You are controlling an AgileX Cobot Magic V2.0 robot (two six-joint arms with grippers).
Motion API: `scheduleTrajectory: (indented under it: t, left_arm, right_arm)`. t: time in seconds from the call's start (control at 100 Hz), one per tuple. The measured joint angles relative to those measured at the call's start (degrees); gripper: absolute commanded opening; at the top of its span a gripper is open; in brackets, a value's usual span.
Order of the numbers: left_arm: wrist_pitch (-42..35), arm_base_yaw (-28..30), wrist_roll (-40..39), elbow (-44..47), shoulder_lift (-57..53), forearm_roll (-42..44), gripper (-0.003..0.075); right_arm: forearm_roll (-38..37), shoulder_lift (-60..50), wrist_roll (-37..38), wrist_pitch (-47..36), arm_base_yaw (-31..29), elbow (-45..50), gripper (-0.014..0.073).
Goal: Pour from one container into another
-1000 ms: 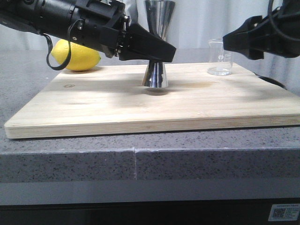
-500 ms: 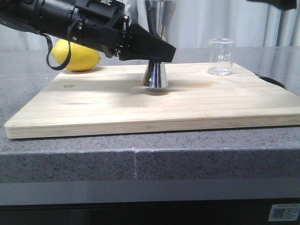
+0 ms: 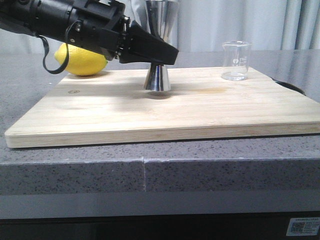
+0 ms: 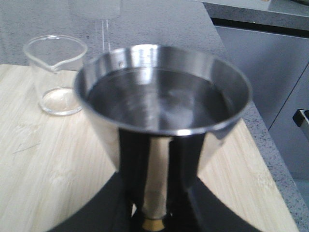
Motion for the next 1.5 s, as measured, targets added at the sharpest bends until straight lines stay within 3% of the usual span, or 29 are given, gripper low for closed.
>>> scheduleTrajectory:
  t: [0.64,1.5]
  left_arm:
    - [0.0,4.5,0.4,0.0,0.0,0.0,0.0114]
    - [0.0,4.6,2.3,0.0,0.0,0.0,0.0114]
  right_arm:
    - [0.0,0.0,0.0,0.4,0.0,0.0,0.0428]
    - [0.0,0.0,0.0,1.1,0.0,0.0,0.0428]
